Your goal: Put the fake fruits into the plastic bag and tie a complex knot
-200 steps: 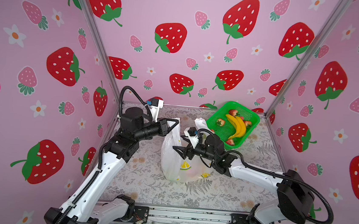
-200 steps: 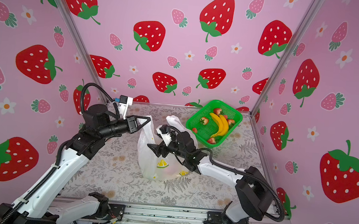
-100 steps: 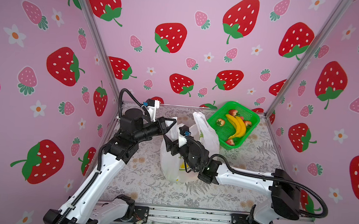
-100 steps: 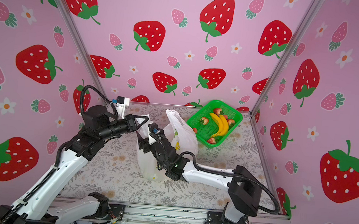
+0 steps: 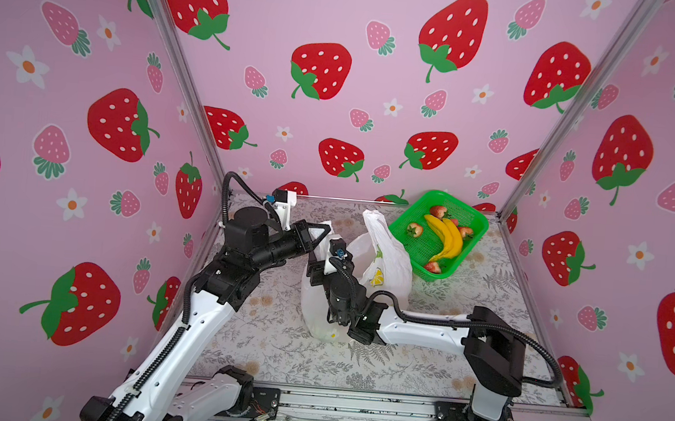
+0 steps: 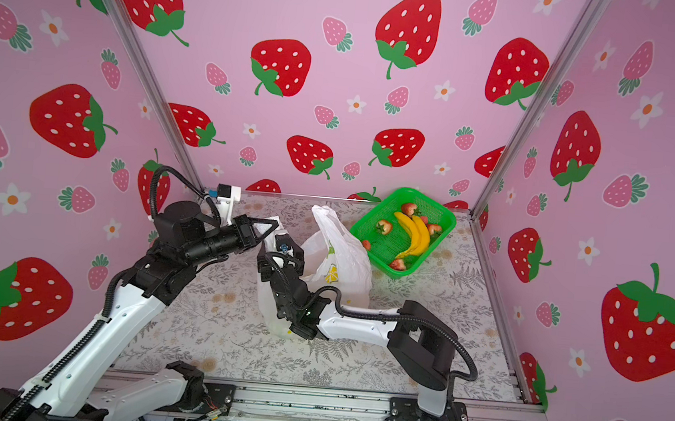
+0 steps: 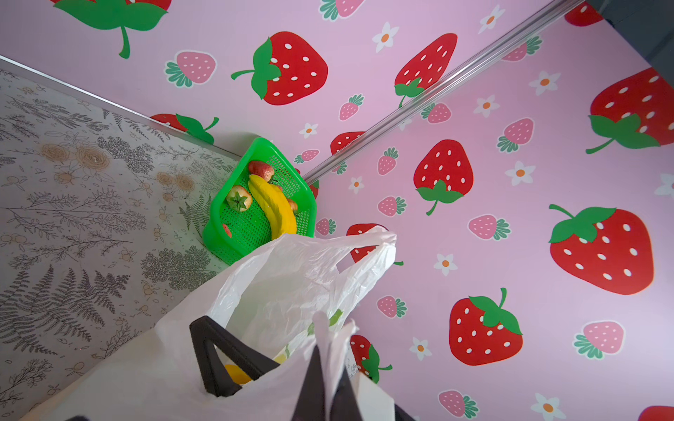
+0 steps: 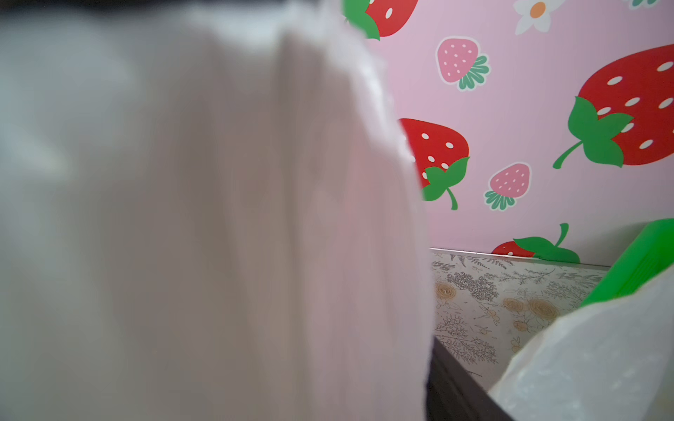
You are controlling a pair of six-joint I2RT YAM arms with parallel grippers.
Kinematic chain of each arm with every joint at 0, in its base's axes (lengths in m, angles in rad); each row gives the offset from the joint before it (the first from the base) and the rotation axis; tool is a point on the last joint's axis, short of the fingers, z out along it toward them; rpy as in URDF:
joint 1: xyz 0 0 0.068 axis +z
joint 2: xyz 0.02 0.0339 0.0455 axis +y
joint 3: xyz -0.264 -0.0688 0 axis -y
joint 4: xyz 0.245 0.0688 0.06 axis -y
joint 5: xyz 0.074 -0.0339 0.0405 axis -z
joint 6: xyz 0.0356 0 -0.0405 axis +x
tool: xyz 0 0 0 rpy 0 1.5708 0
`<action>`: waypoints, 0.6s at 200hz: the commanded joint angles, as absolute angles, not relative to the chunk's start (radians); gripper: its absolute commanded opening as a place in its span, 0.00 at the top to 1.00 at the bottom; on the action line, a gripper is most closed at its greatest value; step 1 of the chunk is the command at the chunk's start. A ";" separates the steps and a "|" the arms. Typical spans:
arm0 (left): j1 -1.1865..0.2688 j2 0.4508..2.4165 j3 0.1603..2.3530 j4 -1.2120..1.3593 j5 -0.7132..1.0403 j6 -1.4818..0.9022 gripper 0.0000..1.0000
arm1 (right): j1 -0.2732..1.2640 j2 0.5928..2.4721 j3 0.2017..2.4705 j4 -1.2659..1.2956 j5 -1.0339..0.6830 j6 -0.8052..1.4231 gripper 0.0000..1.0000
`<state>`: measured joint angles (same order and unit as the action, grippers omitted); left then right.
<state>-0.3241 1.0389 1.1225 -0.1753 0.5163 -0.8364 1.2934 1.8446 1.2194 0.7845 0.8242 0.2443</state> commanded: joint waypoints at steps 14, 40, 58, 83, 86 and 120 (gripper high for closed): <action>-0.306 1.019 1.122 -0.132 0.519 -0.856 1.00 | 1.290 1.887 1.180 0.833 0.903 0.309 0.38; -0.289 1.019 1.122 -0.126 0.529 -0.861 1.00 | 1.286 1.906 1.125 0.806 0.883 0.356 0.40; -0.281 1.027 1.123 -0.117 0.544 -0.853 1.00 | 1.282 1.891 1.100 0.807 0.847 0.344 0.41; -0.278 1.040 1.129 -0.122 0.556 -0.841 1.00 | 1.271 1.863 1.092 0.785 0.793 0.318 0.36; -0.278 1.040 1.129 -0.121 0.559 -0.840 1.00 | 1.267 1.861 1.092 0.780 0.788 0.318 0.35; -0.279 1.053 1.132 -0.124 0.567 -0.829 1.00 | 1.250 1.826 1.082 0.752 0.718 0.303 0.28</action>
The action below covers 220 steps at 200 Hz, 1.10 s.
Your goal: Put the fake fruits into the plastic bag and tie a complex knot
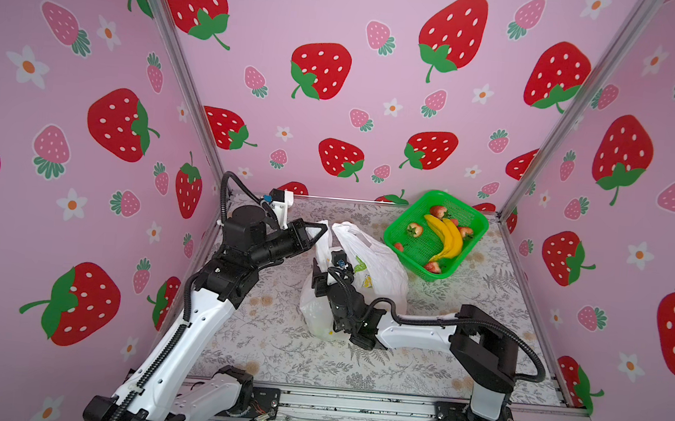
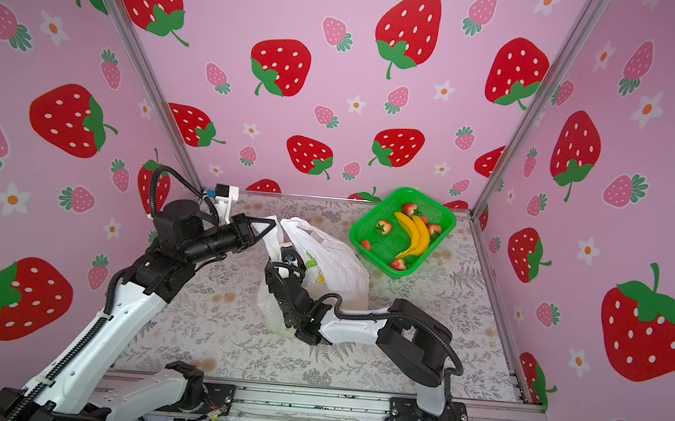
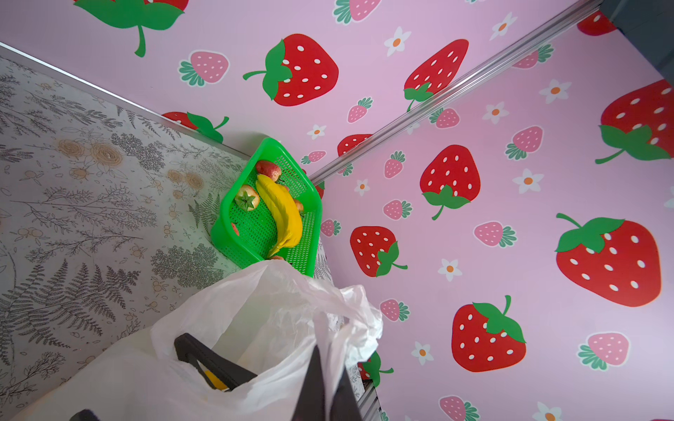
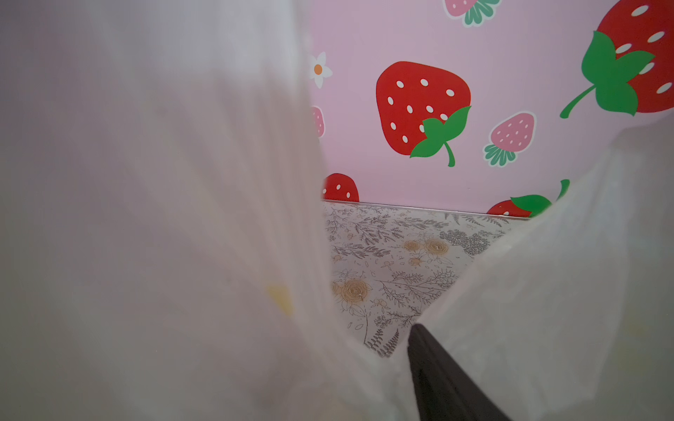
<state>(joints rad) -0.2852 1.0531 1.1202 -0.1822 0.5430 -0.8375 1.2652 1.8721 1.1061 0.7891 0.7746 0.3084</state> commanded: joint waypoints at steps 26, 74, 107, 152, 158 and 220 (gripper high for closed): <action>-0.278 1.058 1.140 -0.137 0.570 -0.812 1.00 | 1.235 1.757 1.044 0.762 0.576 0.224 0.12; -0.278 1.059 1.146 -0.147 0.574 -0.793 1.00 | 1.165 1.610 1.010 0.652 0.131 0.059 0.00; -0.279 1.058 1.148 -0.148 0.574 -0.788 1.00 | 1.067 1.581 1.066 0.524 -0.154 0.005 0.00; -0.277 1.055 1.150 -0.152 0.569 -0.782 1.00 | 0.934 1.660 1.151 0.504 -0.535 0.033 0.10; -0.277 1.055 1.150 -0.152 0.568 -0.780 1.00 | 0.927 1.673 1.153 0.515 -0.556 0.043 0.17; -0.264 1.055 1.149 -0.155 0.568 -0.769 1.00 | 0.919 1.728 1.094 0.532 -0.581 0.070 0.71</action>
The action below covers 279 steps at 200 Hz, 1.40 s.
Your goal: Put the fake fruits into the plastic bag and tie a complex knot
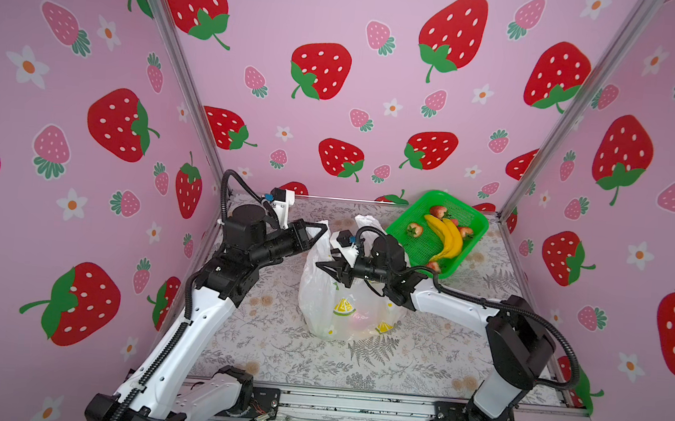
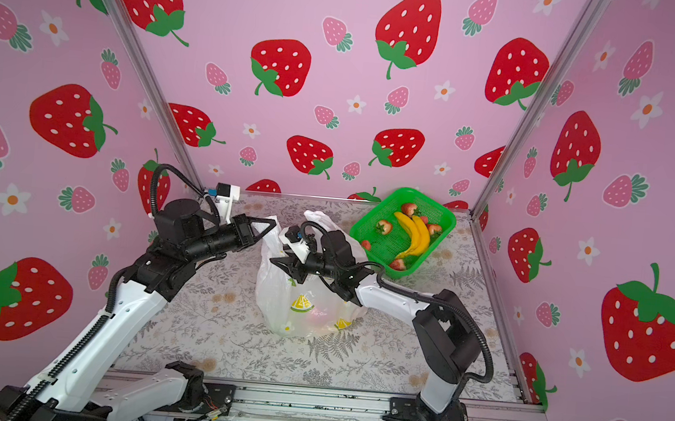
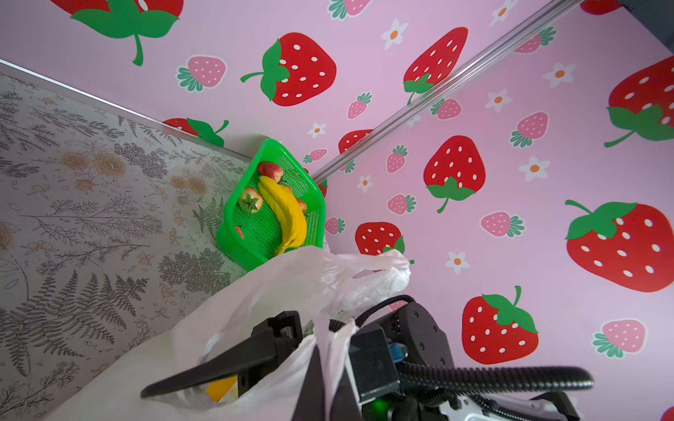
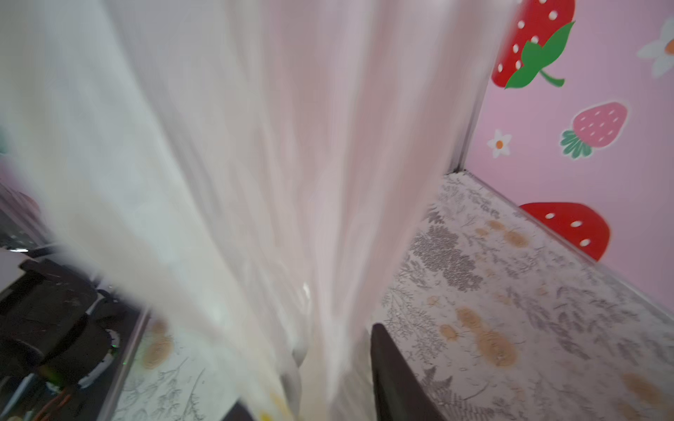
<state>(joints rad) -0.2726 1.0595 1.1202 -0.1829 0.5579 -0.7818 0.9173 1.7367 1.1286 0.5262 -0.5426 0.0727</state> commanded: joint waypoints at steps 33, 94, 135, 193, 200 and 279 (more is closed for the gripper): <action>-0.254 1.059 1.147 -0.153 0.568 -0.769 1.00 | 0.920 1.689 1.086 0.520 -0.514 0.078 0.74; -0.250 1.074 1.145 -0.158 0.564 -0.755 1.00 | 0.943 1.568 1.111 0.401 -0.304 0.076 0.10; -0.244 1.078 1.143 -0.159 0.560 -0.749 1.00 | 0.987 1.513 1.201 0.214 -0.186 0.001 0.08; -0.243 1.089 1.156 -0.179 0.565 -0.726 1.00 | 1.041 1.445 1.307 0.020 -0.188 -0.060 0.06; -0.244 1.090 1.158 -0.181 0.564 -0.721 1.00 | 1.049 1.435 1.323 -0.001 -0.199 -0.064 0.06; -0.243 1.104 1.175 -0.207 0.565 -0.701 1.00 | 1.070 1.245 1.296 -0.186 -0.206 -0.076 0.08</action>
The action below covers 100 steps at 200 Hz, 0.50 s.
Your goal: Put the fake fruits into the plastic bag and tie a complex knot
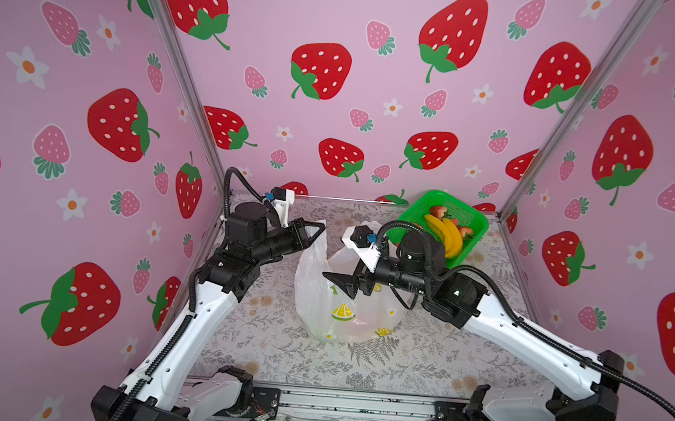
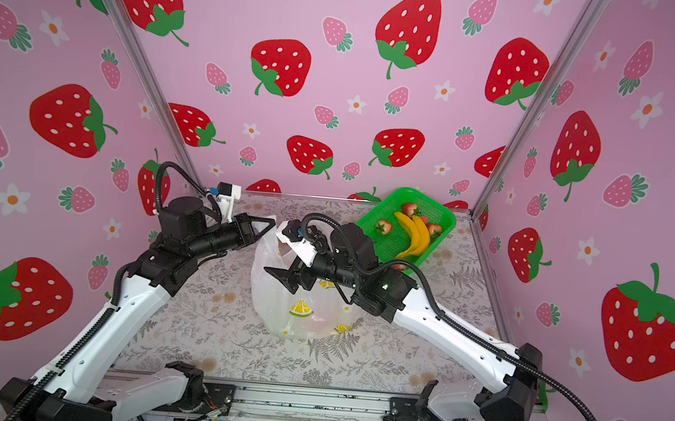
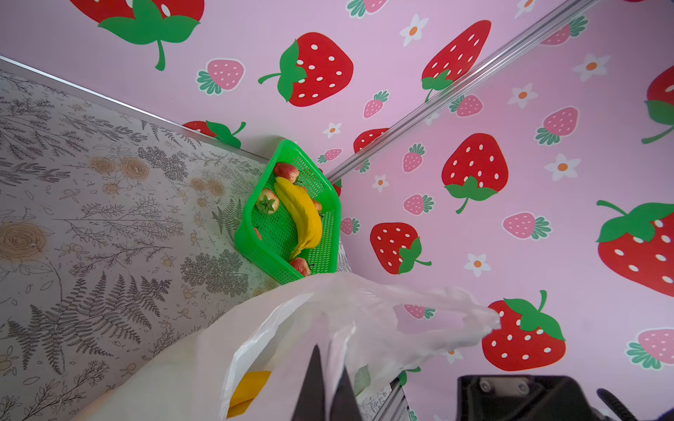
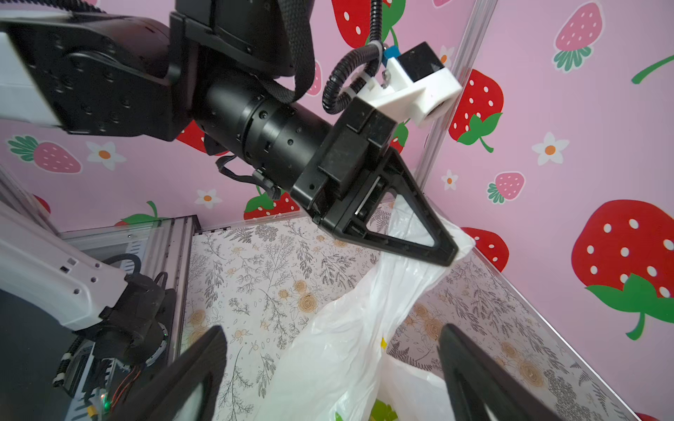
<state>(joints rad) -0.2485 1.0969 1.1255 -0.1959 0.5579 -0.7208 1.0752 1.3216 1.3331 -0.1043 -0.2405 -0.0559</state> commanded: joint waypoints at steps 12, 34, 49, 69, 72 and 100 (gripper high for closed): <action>-0.244 1.106 1.175 -0.208 0.567 -0.701 1.00 | 1.056 1.188 1.249 -0.186 -0.179 -0.070 0.08; -0.244 1.112 1.177 -0.209 0.566 -0.702 1.00 | 0.975 1.087 1.160 -0.170 -0.154 -0.040 0.08; -0.244 1.114 1.180 -0.210 0.568 -0.701 1.00 | 0.883 1.052 1.107 -0.148 -0.160 -0.016 0.07; -0.244 1.113 1.181 -0.211 0.567 -0.701 1.00 | 0.812 1.068 1.074 -0.124 -0.185 -0.012 0.05; -0.244 1.114 1.180 -0.211 0.565 -0.701 1.00 | 0.805 1.076 1.071 -0.119 -0.186 -0.012 0.05; -0.244 1.113 1.181 -0.215 0.563 -0.701 1.00 | 0.773 1.152 1.052 -0.045 -0.244 -0.027 0.07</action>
<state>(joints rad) -0.2485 1.1152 1.1362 -0.2066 0.5579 -0.7105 0.7906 1.0969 1.0702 -0.1120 -0.1864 -0.0227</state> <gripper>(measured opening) 0.049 0.946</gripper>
